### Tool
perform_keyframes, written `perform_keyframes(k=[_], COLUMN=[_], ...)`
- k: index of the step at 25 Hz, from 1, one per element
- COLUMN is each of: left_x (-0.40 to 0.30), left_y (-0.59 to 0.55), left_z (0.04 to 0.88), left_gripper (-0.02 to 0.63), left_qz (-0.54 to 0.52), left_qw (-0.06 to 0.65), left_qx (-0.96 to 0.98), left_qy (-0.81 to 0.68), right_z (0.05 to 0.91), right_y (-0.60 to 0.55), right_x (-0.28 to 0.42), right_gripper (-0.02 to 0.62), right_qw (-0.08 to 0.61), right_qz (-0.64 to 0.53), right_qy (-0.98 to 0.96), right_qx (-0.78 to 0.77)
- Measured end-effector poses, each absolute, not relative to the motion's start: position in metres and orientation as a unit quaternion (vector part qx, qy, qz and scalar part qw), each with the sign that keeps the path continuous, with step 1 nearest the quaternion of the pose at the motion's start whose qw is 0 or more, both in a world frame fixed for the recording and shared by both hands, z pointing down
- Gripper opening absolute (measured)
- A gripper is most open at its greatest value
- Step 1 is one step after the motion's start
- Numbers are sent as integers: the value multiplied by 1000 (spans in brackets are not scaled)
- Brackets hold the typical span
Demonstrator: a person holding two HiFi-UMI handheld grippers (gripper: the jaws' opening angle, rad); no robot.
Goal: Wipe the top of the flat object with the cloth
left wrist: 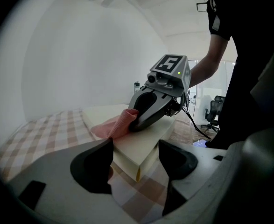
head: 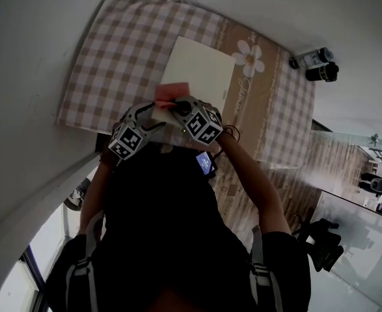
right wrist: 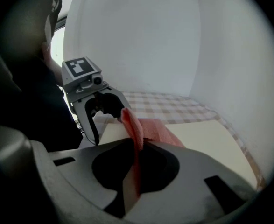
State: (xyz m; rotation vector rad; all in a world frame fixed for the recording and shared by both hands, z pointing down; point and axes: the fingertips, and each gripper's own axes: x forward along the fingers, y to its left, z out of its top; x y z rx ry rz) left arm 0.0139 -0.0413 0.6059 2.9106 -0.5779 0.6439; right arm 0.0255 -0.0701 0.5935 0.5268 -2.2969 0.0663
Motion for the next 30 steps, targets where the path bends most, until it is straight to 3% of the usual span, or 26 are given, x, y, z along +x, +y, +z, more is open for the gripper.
perform_keyframes(k=[26, 30], left_x=[15, 15], left_y=[-45, -46], left_z=[589, 575], left_gripper=[311, 311], left_qz=[189, 179], left_qw=[89, 68], left_qx=[962, 966], left_qy=[-177, -175], right_z=[590, 566], right_y=[-24, -20], right_x=[12, 11], right_gripper=[20, 20], right_qw=[365, 300], right_qz=[24, 69], right_qy=[-927, -949], right_qx=[84, 59])
